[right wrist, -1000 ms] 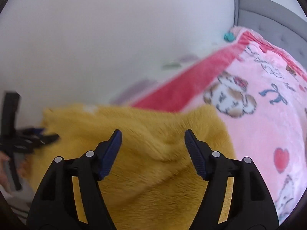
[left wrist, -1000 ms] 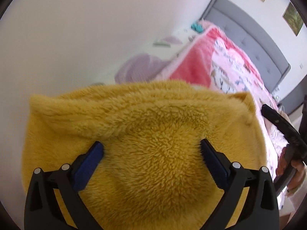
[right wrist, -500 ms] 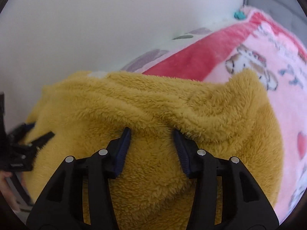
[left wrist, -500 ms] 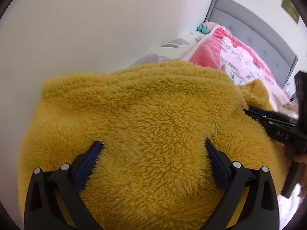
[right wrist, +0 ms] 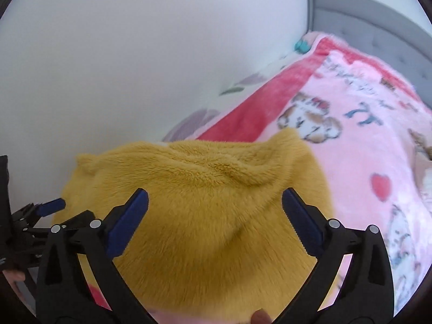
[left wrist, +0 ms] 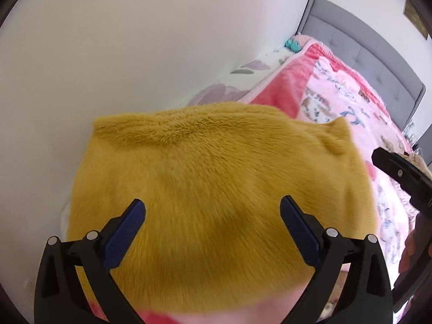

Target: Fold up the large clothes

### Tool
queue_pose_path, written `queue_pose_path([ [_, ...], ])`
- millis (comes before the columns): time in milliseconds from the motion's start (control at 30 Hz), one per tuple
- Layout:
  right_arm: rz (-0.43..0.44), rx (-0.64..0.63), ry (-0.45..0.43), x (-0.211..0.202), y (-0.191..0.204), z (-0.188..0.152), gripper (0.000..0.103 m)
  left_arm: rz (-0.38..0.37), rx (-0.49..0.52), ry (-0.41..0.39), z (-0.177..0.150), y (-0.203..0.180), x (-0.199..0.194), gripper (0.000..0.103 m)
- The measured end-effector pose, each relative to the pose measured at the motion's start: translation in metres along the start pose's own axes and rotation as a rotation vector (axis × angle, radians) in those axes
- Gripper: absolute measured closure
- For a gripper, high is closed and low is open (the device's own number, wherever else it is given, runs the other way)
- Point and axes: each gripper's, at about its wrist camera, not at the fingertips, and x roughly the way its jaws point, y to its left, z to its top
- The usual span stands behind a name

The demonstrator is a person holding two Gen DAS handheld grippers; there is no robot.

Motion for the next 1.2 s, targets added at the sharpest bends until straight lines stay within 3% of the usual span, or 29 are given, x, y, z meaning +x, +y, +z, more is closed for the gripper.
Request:
queue_pose_path([
  [267, -0.025, -0.021, -0.096, -0.126, -0.001, -0.030, 0.008, 0.202, 0.014, -0.165, -0.037, -0.037, -0.122, 0.005],
  [333, -0.049, -0.043, -0.138, -0.162, 0.002, -0.036, 0.008, 0.183, -0.012, -0.213, -0.048, -0.043, -0.164, 0.005],
  [467, -0.115, -0.118, -0.207, -0.226, 0.013, -0.040, 0.008, 0.072, -0.069, -0.256, -0.055, -0.051, -0.216, 0.005],
  [600, -0.143, -0.160, -0.254, -0.264, 0.025, -0.042, 0.008, 0.004, -0.089, -0.239, -0.054, -0.057, -0.250, 0.005],
  [667, -0.145, -0.160, -0.252, -0.266, 0.031, -0.041, 0.008, 0.002, -0.059, -0.240, -0.052, -0.060, -0.255, 0.005],
  [800, -0.167, -0.160, -0.236, -0.250, 0.042, -0.039, 0.008, 0.083, -0.022, -0.277, -0.043, -0.065, -0.241, 0.005],
  [1200, -0.270, -0.139, -0.170, -0.151, 0.055, -0.046, 0.008, 0.123, 0.144, -0.240, -0.020, -0.057, -0.129, 0.005],
])
